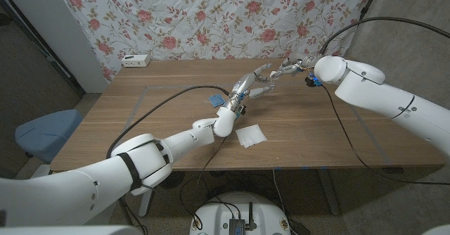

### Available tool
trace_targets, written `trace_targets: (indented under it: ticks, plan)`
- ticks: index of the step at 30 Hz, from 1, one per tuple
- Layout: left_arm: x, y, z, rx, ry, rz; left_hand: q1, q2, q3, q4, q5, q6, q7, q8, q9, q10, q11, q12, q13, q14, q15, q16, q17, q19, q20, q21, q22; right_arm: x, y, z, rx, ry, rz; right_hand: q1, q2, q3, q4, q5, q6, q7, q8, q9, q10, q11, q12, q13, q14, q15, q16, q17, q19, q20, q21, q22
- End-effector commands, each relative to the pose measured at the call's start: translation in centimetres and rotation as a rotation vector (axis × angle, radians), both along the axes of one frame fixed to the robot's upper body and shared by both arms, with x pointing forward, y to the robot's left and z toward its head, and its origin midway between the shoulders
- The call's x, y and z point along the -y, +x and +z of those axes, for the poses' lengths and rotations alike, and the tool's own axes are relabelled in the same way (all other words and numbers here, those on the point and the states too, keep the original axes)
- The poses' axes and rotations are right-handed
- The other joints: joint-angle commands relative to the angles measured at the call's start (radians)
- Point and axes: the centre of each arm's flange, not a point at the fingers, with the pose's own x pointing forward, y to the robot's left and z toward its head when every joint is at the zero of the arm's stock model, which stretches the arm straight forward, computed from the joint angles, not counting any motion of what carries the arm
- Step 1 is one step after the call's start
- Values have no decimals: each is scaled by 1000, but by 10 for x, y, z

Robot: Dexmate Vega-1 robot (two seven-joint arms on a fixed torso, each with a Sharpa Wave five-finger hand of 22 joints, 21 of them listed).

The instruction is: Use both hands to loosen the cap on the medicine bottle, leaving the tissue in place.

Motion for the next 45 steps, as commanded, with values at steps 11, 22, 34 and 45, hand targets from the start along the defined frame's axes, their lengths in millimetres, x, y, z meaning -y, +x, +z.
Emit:
trace_targets:
  ticks: [11,22,34,45]
  plan:
    - [3,5,4,-5,3,3,2,12,-2,1,7,8,2,6,2,89,-86,3,4,3,-88,-3,1,-1,-7,4,4,-5,6,-1,40,-24,-17,27,6,12,-17,9,70,-31,41,11,40,-30,7,2,26,-25,12,7,22,-18,7,4]
    - [4,4,4,-2,5,-2,1,11,-4,1,7,9,2,6,2,89,-79,3,4,4,-88,-2,2,-2,-7,4,4,-7,2,-3,70,-18,-18,39,11,18,-21,10,104,-48,58,9,63,-40,9,2,45,-45,18,10,38,-32,9,4]
    - [3,2,1,-3,4,-8,-2,13,-3,2,7,9,1,6,2,87,-80,3,4,3,-87,-3,1,-5,-7,3,4,-9,-3,-1,95,-20,-21,45,15,23,-22,10,127,-54,68,7,81,-49,11,2,57,-53,21,11,50,-40,10,4]
    - [2,-1,0,1,5,-10,-2,13,-3,2,7,9,1,6,2,87,-72,2,4,4,-87,-2,1,-5,-6,3,3,-10,-4,-4,84,-27,-28,49,18,25,-22,9,127,-61,69,5,81,-51,8,1,58,-59,20,12,52,-42,8,4]
